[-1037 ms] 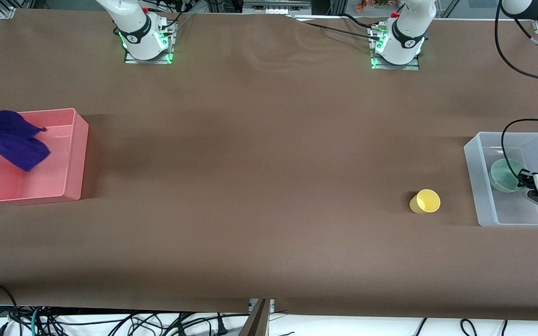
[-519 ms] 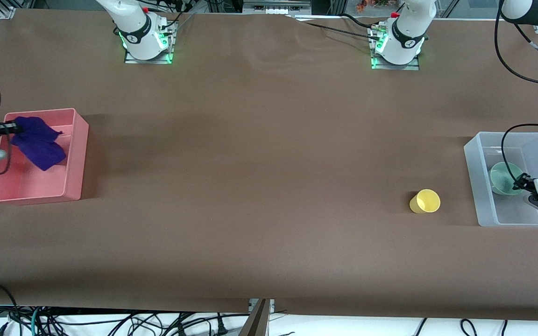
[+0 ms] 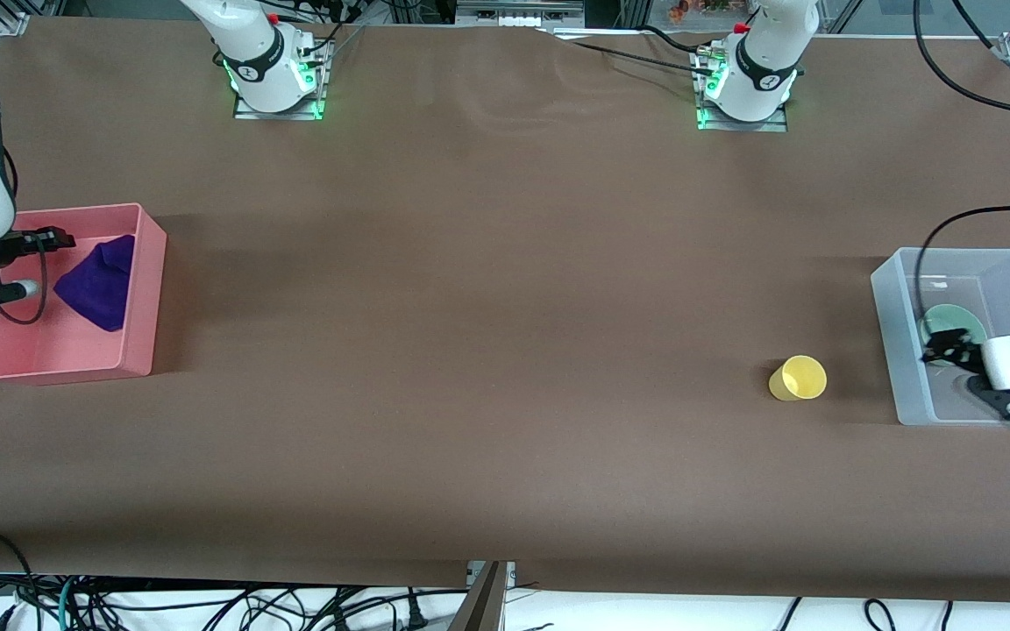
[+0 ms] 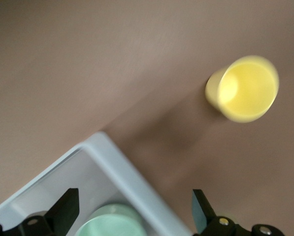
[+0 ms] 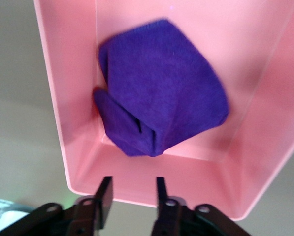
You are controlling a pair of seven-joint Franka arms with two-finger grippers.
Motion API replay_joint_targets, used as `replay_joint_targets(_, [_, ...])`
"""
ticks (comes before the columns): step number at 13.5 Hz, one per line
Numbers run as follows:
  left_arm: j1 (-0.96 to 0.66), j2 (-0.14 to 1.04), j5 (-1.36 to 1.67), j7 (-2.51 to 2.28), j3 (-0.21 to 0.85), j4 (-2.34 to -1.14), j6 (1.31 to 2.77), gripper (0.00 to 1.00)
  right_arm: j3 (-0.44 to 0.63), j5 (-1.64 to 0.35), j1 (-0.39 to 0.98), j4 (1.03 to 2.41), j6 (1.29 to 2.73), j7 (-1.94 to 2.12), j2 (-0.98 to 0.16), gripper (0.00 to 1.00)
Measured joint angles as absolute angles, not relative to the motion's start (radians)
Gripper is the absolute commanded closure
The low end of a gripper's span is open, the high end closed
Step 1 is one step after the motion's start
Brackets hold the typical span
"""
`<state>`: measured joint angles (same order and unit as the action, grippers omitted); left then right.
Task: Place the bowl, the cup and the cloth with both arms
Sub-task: 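Release the cloth in the pink bin while the left gripper grasps the yellow cup, then lift the yellow cup with the left gripper and place it into the bowl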
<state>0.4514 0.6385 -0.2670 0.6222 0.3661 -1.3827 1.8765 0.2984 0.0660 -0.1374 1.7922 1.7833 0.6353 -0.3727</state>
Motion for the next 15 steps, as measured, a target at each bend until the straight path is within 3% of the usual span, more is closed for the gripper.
replay_joint_targets(2, [0.390,0.664,-0.267,0.364,0.367,-1.399,1.871,0.00,0.289,0.017,-0.135,1.698,1.731,0.640,-0.341,0.00])
replay_joint_targets(4, [0.368,0.719,-0.237,0.169,0.366,-1.408,1.876,0.00,0.202,0.002,-0.132,1.552,1.583,0.625,-0.298,0.00])
replay_joint_targets(5, [0.369,0.745,-0.190,0.106,0.364,-1.408,1.886,0.03,0.138,0.001,-0.126,1.494,1.524,0.565,-0.277,0.00])
replay_joint_targets(6, [0.371,0.767,-0.156,0.066,0.361,-1.408,1.907,0.14,0.083,0.001,-0.114,1.459,1.494,0.473,-0.258,0.00])
replay_joint_targets(9, [0.380,0.811,-0.134,0.039,0.360,-1.409,1.944,1.00,-0.010,0.004,-0.073,1.437,1.489,0.298,-0.218,0.00])
replay_joint_targets(13, [0.382,0.824,-0.134,0.040,0.361,-1.409,1.946,1.00,-0.012,0.006,-0.070,1.433,1.639,0.281,-0.188,0.00])
replay_joint_targets(15, [0.382,0.822,-0.134,0.051,0.362,-1.403,1.935,1.00,-0.009,0.007,-0.078,1.436,1.639,0.281,-0.165,0.00])
